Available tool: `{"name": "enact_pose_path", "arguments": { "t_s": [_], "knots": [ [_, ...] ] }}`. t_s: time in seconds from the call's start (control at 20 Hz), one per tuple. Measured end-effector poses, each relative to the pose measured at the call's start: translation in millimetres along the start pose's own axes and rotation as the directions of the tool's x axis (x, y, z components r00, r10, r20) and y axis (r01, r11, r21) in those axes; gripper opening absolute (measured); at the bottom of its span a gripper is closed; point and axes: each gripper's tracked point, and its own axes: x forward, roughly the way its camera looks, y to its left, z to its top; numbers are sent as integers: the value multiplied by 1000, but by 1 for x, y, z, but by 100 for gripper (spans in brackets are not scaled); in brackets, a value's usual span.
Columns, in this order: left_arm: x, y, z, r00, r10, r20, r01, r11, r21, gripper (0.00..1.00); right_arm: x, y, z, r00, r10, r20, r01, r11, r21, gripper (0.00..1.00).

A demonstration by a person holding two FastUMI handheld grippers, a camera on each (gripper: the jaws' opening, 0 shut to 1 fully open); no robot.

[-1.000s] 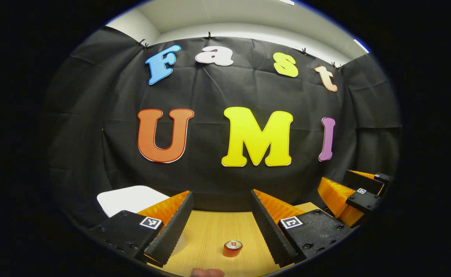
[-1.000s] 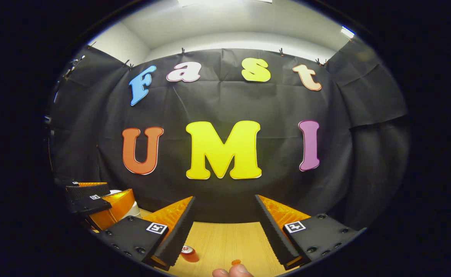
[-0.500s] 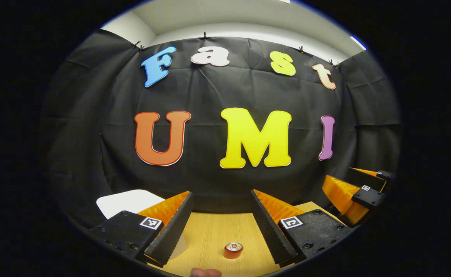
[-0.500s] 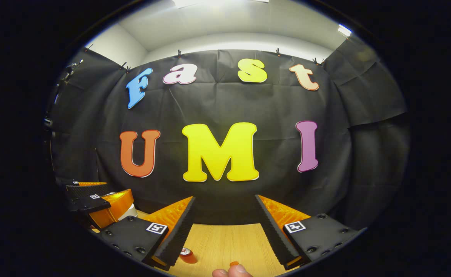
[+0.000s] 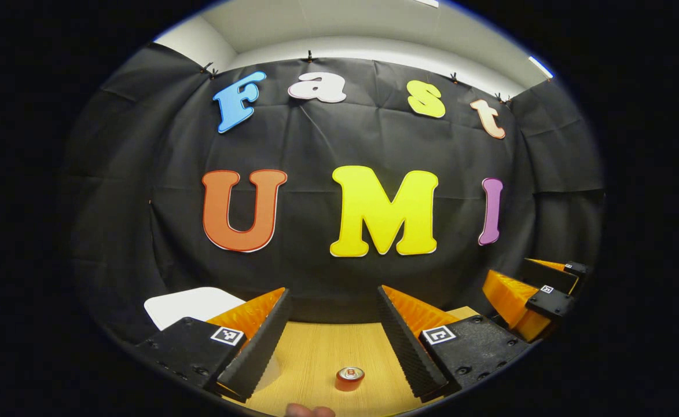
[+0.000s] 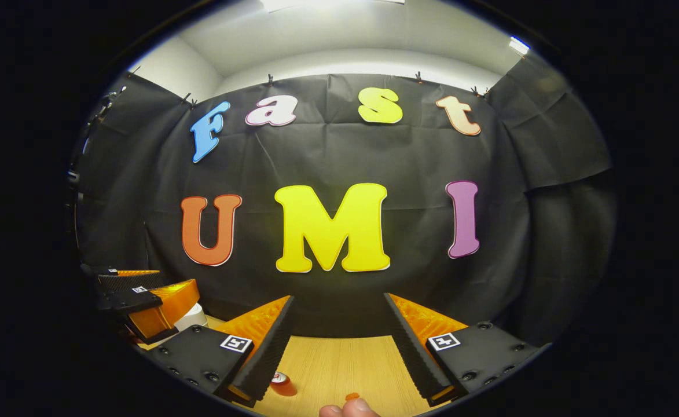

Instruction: Press the lid of the desktop garbage bin to open it, pick up the crumpled paper on the desktop and throw it into the bin, then pick up the pop can on the desktop and drop it into the bin, and finally close the garbage bin lid.

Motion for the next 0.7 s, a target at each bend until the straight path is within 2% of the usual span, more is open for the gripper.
{"name": "enact_pose_path", "arguments": {
  "t_s": [0.2, 0.5, 0.7],
  "knots": [
    [3, 7, -2, 1000, 19, -4, -19, 1000, -3, 96, 5, 5, 1, 1000, 17, 2, -17, 1000, -12, 94],
    [20, 34, -11, 994, 107, -25, -107, 994, -11, 95, 24, -5, -9, 999, 23, -27, -23, 1000, -13, 94],
    [34, 65, -21, 977, 206, -57, -206, 978, 6, 78, 35, -1, -17, 998, 46, -49, -47, 999, -11, 94]
  ]
}}
